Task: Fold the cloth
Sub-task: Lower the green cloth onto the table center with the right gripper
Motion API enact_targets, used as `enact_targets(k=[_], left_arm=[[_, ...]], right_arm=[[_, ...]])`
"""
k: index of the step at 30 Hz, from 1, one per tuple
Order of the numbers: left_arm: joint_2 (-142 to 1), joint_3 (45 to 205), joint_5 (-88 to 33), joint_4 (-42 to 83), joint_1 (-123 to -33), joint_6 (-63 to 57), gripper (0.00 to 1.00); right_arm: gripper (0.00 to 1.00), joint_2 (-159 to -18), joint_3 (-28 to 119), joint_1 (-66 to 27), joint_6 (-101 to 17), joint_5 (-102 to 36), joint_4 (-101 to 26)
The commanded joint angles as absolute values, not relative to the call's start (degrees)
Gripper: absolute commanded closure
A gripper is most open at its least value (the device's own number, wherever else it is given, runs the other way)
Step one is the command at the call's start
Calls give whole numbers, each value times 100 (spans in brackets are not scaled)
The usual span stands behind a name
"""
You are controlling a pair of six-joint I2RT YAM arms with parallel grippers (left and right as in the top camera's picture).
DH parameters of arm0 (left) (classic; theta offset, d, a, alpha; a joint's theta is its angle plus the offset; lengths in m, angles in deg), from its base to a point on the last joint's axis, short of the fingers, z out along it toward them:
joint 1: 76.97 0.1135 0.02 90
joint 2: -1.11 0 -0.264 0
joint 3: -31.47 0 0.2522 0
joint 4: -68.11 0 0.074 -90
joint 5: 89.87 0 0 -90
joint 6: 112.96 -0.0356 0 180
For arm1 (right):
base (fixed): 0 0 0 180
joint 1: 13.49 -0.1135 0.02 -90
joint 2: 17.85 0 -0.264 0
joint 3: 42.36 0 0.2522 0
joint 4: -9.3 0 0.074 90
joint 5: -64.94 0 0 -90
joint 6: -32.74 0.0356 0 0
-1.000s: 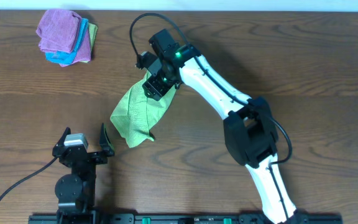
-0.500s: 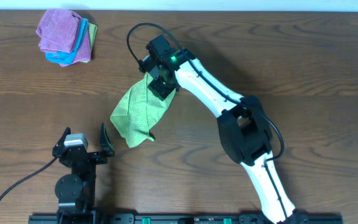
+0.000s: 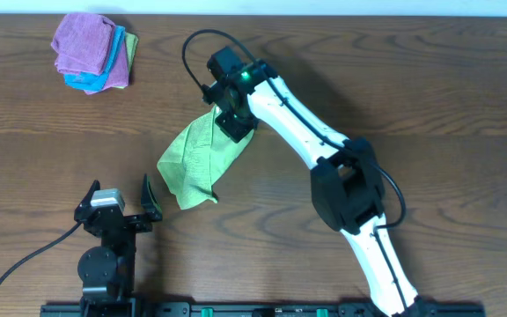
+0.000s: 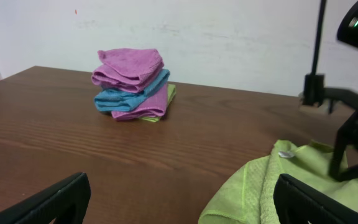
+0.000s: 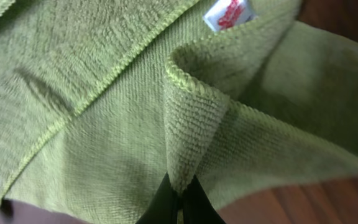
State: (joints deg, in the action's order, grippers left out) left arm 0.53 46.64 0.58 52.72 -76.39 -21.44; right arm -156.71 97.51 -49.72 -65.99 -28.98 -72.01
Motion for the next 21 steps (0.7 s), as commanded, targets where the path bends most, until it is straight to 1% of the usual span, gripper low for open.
enact_targets(k=[1,7,9,10,11,12,13,14,17,21], left_arm=[[86,4550,176,5007,-7661,-2124,5],[86,4550,176,5007,-7661,-2124,5],[86,4550,176,5007,-7661,-2124,5],[86,4550,176,5007,-7661,-2124,4],[86,4550,176,5007,-7661,-2124,5],[86,4550,176,5007,-7661,-2124,5],[86,4550,176,5007,-7661,-2124,5],[86,4550,176,5007,-7661,-2124,5],[86,4550,176,5007,-7661,-2124,5],[86,4550,176,5007,-7661,-2124,5]], right_arm=[[99,-15162,10109,-4990,-6455,-2675,-7485],[98,-14841,10149,-4990,-6457,-2651,-8206],[91,-14830,10149,-4992,-6457,-2653,-8471],[86,-14830,10144,-4990,-6459,-2651,-8641],[77,-14830,10136,-4990,-6461,-2625,-8807],[58,-14830,10133,-4990,-6459,-2553,-8969],[20,-14830,10133,-4990,-6459,-2487,-9127],[1,-14830,10133,-4990,-6457,-2432,-9238],[1,-14830,10133,-4970,-6459,-2354,-9382],[1,-14830,10127,-4968,-6461,-2356,-9061]])
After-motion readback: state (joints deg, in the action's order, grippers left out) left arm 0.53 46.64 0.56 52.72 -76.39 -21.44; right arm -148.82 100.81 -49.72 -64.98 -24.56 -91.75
